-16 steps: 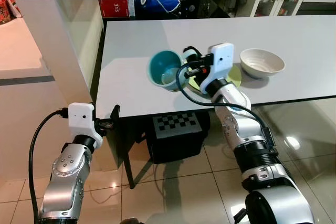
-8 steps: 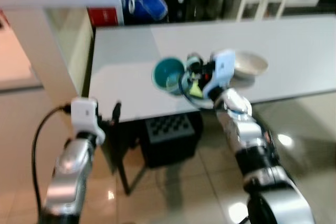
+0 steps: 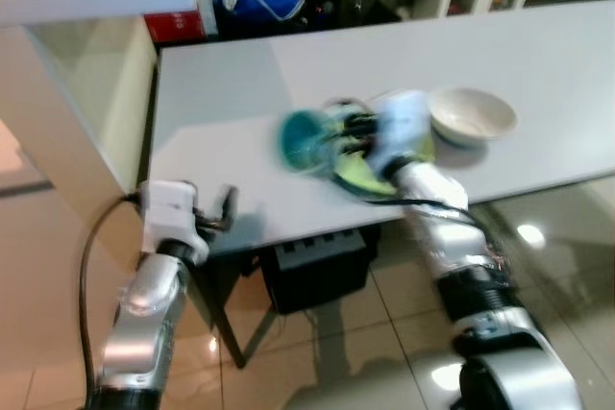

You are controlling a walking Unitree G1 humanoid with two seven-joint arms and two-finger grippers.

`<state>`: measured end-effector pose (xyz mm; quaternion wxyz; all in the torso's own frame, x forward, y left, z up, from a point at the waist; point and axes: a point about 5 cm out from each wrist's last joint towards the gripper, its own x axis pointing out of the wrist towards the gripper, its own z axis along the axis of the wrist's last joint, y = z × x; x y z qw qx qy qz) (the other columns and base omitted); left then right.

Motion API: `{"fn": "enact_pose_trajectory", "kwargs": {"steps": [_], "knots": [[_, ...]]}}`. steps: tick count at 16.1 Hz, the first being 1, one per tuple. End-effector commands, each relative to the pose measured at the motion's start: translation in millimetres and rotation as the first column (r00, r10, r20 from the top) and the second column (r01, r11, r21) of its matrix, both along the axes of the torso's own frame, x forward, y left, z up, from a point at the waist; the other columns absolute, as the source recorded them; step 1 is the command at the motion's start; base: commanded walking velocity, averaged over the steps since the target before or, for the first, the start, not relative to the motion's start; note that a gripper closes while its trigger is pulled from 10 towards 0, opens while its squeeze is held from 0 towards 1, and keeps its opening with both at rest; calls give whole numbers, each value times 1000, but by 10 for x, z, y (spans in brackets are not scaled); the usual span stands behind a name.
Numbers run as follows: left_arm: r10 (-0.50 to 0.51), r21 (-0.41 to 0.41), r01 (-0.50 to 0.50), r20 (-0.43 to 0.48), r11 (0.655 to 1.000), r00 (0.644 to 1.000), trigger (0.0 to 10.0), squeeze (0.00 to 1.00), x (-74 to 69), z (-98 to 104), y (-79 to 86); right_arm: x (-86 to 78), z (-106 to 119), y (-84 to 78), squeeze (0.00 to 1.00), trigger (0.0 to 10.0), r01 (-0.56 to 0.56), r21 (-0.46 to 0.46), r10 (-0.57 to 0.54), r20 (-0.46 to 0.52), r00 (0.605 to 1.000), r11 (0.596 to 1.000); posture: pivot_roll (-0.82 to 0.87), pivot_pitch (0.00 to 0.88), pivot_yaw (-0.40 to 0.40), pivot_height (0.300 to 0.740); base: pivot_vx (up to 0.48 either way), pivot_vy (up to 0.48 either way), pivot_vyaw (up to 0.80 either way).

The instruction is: Setting the table

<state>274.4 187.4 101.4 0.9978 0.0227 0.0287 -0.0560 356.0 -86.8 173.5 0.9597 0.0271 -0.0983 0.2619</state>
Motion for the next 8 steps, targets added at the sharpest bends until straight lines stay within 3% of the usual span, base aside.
{"fn": "enact_pose_trajectory", "kwargs": {"steps": [1,6,8], "knots": [[23,35,-24,14,999,1000,10000,0,5,42,104,-21,98,186,0,10000,-62,18,62,27,998,998,75,0,12,740,0,0,0],[6,39,-7,27,999,1000,10000,0,9,49,46,-19,112,239,0,10000,-82,35,81,18,997,996,73,0,10,740,0,0,0],[2,39,-3,32,999,999,10000,0,7,56,32,60,119,279,0,10000,-68,66,69,-16,997,995,76,0,10,740,0,0,0]]}}
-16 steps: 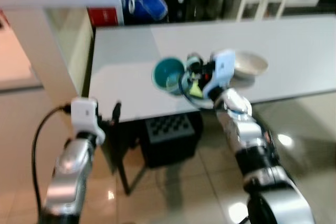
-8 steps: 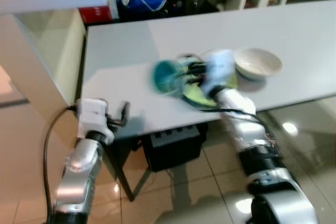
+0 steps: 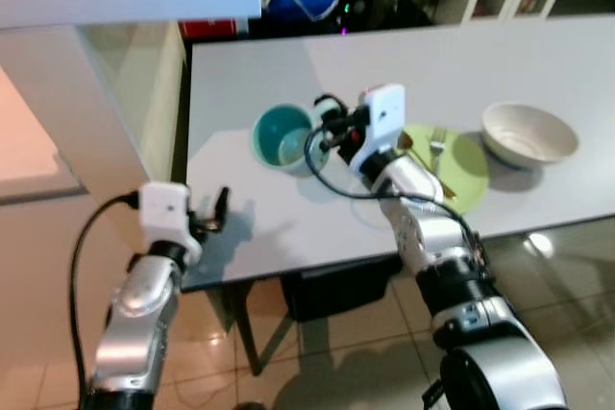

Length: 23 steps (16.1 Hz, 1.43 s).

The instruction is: Setting the table

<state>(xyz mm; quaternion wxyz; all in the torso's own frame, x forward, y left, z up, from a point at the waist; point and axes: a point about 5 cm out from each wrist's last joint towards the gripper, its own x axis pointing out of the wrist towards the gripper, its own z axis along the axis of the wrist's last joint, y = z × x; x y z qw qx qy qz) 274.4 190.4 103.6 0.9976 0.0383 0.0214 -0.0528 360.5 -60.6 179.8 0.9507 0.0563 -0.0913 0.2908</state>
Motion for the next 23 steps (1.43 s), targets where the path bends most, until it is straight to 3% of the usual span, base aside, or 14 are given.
{"fn": "enact_pose_trajectory", "kwargs": {"steps": [1,2,5,12,15,21,22,23], "knots": [[-3,8,3,16,1000,1000,10000,0,7,35,4,26,48,16,0,10000,2,19,-2,1,1000,1000,76,0,10,740,0,0,0],[-2,8,2,22,1000,1000,10000,0,8,55,3,118,-57,-7,0,10000,58,26,-56,-75,996,998,93,0,6,740,0,0,0],[0,22,0,24,1000,1000,10000,0,-54,91,19,160,-316,20,0,10000,105,27,-97,-223,970,994,121,0,4,740,0,0,0],[14,69,-14,10,998,1000,10000,0,-185,145,128,82,-733,17,0,10000,177,-120,-209,-367,906,977,167,0,14,740,0,0,0],[15,90,-15,-8,996,1000,10000,0,-259,159,158,13,-905,-12,0,10000,208,-152,-254,-423,870,966,185,0,25,740,0,0,0],[16,108,-12,-30,994,999,10000,0,-294,173,202,-80,-1077,-38,0,10000,232,-192,-296,-458,838,954,183,15,39,740,0,0,0],[14,108,-11,-33,994,999,10000,0,-294,175,199,-87,-1088,-38,129,10000,234,-194,-299,-460,836,953,181,18,41,740,0,0,0],[13,109,-10,-35,994,999,10000,0,-295,175,196,-90,-1094,-41,129,10000,236,-194,-301,-461,835,952,182,18,42,740,0,0,0]]}}
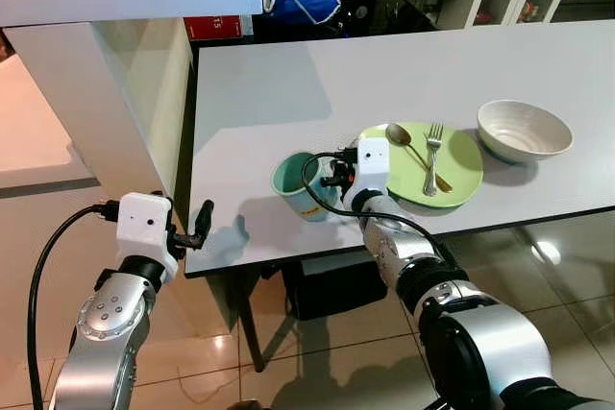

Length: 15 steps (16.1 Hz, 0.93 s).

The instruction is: Setting the table

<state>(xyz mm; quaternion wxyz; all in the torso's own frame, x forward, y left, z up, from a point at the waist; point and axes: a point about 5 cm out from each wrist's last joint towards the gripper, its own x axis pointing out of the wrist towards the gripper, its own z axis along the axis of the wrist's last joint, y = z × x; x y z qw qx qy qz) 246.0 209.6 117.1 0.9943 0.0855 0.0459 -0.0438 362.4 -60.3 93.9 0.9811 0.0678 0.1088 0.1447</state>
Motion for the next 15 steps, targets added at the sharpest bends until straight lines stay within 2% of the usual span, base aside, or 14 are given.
{"fn": "enact_pose_trajectory", "kwargs": {"steps": [1,2,10,12,13,15], "knots": [[-13,12,13,2,1000,1000,10000,0,-15,37,-9,-131,-278,-69,600,10000,15,-52,-21,-116,993,999,180,22,46,740,0,0,0],[-14,12,14,1,1000,1000,10000,0,-15,39,-10,-140,-296,-80,992,10000,20,-54,-27,-123,992,998,180,22,47,740,0,0,0],[-14,15,15,-7,1000,1000,10000,0,-36,47,-20,-255,-498,-229,1000,10000,71,-132,-93,-167,982,989,186,37,48,740,0,0,0],[-14,16,14,-9,1000,1000,10000,0,-47,46,-16,-287,-545,-277,1000,10000,78,-219,-112,-146,983,973,186,37,50,740,0,0,0],[-13,17,13,-9,1000,1000,10000,0,-51,46,-15,-298,-557,-287,0,10000,72,-258,-109,-132,985,963,186,37,50,740,0,0,0],[-10,17,10,-9,1000,1000,10000,0,-46,44,-14,-288,-534,-282,0,10000,70,-296,-104,-100,990,953,184,34,49,740,0,0,0]]}}
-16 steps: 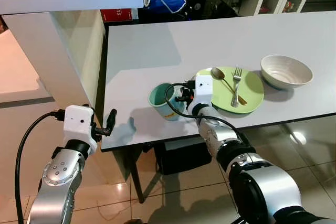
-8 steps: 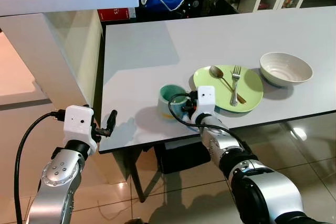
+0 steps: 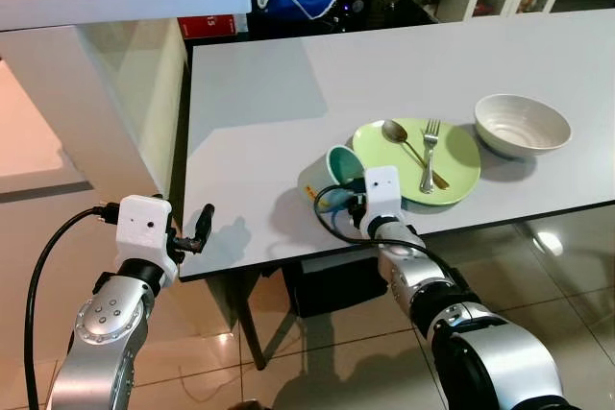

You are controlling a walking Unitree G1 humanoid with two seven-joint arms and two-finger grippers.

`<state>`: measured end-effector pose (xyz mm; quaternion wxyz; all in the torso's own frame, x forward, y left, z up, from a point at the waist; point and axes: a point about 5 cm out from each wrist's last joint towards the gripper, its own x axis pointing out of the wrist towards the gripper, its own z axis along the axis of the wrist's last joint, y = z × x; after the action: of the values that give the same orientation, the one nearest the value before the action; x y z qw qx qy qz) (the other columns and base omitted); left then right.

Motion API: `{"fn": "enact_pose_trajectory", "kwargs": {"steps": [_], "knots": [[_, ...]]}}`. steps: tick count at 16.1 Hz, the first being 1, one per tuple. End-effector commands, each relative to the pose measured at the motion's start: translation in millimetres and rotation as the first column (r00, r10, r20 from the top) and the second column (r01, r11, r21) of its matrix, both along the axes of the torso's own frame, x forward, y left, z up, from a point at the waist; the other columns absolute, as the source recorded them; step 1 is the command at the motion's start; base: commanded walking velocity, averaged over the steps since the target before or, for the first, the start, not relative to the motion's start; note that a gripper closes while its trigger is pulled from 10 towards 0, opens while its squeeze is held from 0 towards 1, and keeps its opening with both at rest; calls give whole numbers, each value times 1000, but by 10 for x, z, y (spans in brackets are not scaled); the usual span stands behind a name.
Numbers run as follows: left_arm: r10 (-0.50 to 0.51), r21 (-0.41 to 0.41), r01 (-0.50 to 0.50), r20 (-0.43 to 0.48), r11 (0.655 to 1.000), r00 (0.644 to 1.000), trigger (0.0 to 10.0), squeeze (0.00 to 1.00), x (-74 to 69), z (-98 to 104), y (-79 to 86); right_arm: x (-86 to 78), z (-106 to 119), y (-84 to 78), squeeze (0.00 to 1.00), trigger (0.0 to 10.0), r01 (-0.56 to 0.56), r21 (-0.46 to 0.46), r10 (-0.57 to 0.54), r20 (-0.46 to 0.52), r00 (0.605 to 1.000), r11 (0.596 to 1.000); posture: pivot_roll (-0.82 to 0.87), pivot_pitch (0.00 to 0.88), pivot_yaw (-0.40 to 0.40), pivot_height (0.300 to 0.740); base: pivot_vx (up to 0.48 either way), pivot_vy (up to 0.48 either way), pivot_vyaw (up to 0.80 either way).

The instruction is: Setting the table

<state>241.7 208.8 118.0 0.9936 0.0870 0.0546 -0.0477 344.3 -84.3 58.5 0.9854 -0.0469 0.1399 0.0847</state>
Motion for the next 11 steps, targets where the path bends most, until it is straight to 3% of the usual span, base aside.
{"fn": "enact_pose_trajectory", "kwargs": {"steps": [1,6,11], "knots": [[-4,14,4,9,1000,1000,10000,0,-2,33,-7,-90,-154,-29,0,10000,1,-42,-4,-70,998,999,184,34,48,740,0,0,0],[5,4,-5,14,1000,1000,10000,0,24,18,-26,148,312,135,0,10000,-76,-116,95,159,983,990,171,17,35,740,0,0,0],[12,-10,-12,25,1000,1000,10000,0,58,6,-71,252,574,207,0,10000,-101,-121,130,261,956,987,160,7,19,740,0,0,0]]}}
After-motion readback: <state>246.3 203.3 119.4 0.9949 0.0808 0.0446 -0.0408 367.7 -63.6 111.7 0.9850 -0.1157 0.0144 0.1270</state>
